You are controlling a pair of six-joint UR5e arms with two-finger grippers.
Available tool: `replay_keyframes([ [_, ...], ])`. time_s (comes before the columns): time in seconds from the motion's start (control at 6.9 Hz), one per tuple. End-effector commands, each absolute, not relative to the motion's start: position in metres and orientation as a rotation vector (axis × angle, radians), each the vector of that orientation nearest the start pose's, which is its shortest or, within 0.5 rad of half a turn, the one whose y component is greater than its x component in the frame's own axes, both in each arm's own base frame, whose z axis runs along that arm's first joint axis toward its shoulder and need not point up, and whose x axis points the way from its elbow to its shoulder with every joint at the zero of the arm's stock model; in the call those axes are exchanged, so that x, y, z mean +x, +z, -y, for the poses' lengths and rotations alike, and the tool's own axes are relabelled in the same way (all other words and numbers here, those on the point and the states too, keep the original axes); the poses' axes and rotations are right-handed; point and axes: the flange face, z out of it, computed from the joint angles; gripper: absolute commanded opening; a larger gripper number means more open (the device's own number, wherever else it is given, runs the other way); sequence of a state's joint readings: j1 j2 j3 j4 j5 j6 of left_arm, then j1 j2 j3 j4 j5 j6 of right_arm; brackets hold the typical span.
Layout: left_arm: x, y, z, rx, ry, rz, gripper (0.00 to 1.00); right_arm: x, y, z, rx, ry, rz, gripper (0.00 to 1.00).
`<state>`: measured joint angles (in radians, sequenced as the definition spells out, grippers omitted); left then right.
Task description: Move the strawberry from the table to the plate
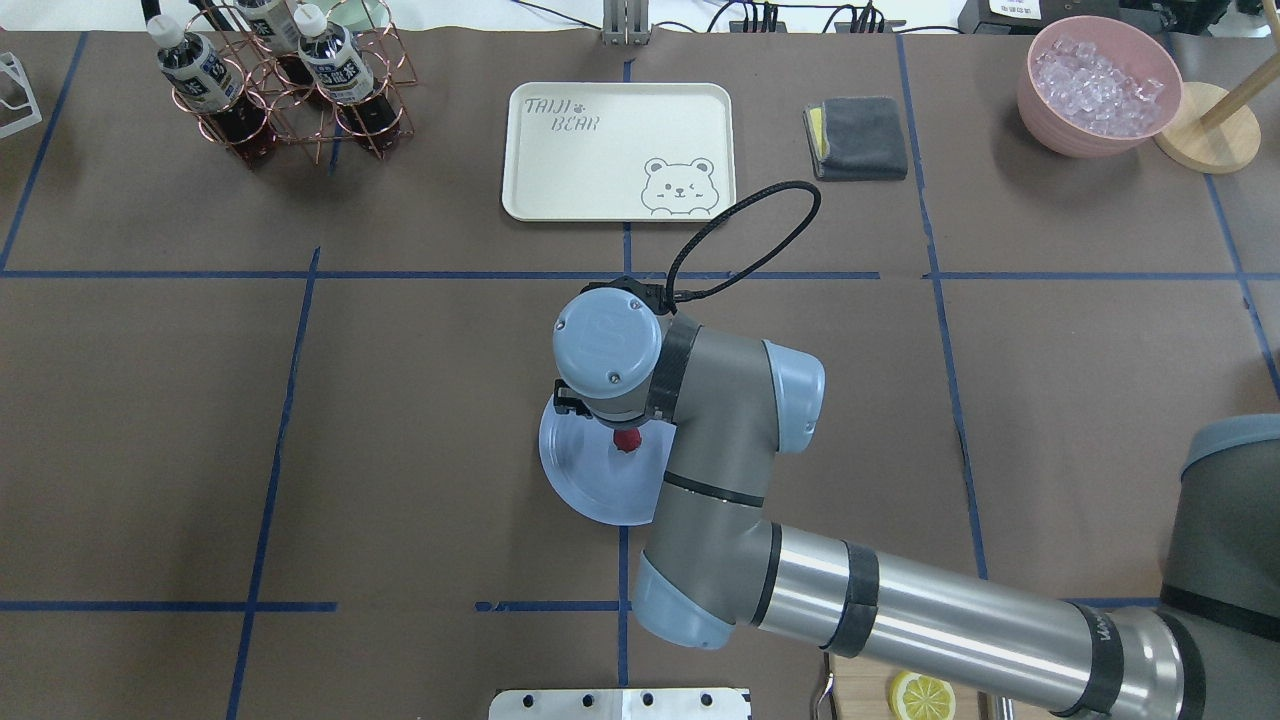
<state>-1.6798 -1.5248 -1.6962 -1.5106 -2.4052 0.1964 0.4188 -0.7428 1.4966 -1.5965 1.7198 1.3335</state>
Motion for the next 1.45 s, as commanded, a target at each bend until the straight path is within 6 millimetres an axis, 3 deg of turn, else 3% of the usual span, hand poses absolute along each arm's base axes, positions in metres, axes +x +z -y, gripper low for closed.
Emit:
replay_keyframes([
  [0.0, -0.111, 0.620, 0.464, 0.143, 0.089, -0.823, 1.00, -0.518, 0.204, 0.480, 0.119, 0.095, 0.787, 1.00],
  [0.29, -0.111, 0.623, 0.463, 0.138, 0.086, -0.822, 1.00, -0.348, 0.285, 0.548, 0.155, -0.044, 0.790, 1.00],
  [0.58, -0.111, 0.622, 0.463, 0.140, 0.087, -0.821, 1.00, -0.199, 0.397, 0.558, 0.208, -0.188, 0.695, 1.00],
  [0.72, -0.111, 0.623, 0.463, 0.138, 0.087, -0.817, 1.00, -0.125, 0.449, 0.551, 0.216, -0.258, 0.681, 1.00],
  [0.87, -0.111, 0.623, 0.463, 0.139, 0.087, -0.815, 1.00, -0.049, 0.486, 0.538, 0.229, -0.280, 0.703, 1.00],
  [1.01, -0.110, 0.621, 0.464, 0.149, 0.093, -0.815, 1.00, 0.002, 0.524, 0.514, 0.209, -0.233, 0.715, 1.00],
  [1.16, -0.110, 0.620, 0.464, 0.151, 0.095, -0.817, 1.00, 0.035, 0.561, 0.492, 0.169, -0.172, 0.680, 1.00],
  [1.3, -0.110, 0.619, 0.465, 0.153, 0.096, -0.818, 1.00, 0.061, 0.607, 0.451, 0.105, -0.099, 0.653, 1.00],
])
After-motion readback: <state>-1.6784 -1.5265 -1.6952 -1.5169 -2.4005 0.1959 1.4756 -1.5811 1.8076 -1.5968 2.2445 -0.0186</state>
